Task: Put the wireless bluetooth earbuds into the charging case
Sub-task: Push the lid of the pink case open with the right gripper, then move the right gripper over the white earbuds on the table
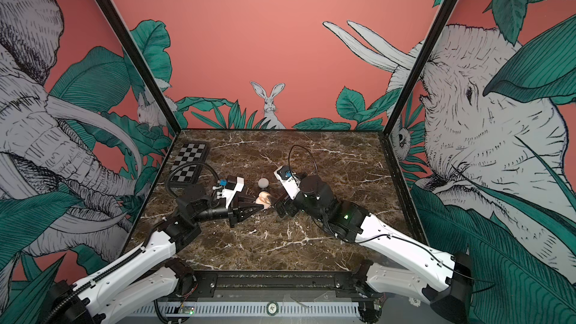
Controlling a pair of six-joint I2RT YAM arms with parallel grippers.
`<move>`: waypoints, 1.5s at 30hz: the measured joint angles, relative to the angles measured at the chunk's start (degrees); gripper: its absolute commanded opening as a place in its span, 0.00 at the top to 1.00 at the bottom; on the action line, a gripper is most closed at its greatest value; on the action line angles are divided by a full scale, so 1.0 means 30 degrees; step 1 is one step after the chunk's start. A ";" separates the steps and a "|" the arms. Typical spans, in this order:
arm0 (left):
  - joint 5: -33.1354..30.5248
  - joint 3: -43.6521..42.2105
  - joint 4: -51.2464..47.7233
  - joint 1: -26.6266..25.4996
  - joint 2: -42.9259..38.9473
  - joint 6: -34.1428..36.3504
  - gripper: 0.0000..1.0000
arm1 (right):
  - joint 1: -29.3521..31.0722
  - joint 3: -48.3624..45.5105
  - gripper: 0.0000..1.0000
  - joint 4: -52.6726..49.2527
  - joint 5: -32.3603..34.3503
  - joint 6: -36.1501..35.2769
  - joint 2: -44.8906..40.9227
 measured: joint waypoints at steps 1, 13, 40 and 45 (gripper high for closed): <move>0.0015 0.0000 0.0015 -0.0007 -0.0073 0.0073 1.00 | 0.0000 0.0000 0.02 0.0000 0.0015 0.0015 -0.0007; -0.1610 -0.0415 -0.0984 -0.0138 -0.2004 0.2878 1.00 | -0.0058 0.2149 0.02 -0.2623 0.1552 0.1800 -0.1071; -0.5756 -0.2390 -0.2572 -0.1217 -0.6863 0.7184 1.00 | -0.2863 0.2455 0.21 -1.1351 -0.3774 1.3930 0.6586; -0.5734 -0.2390 -0.2586 -0.1260 -0.7417 0.7431 1.00 | -0.1464 0.1989 0.29 -1.1344 -0.4546 1.5395 0.8663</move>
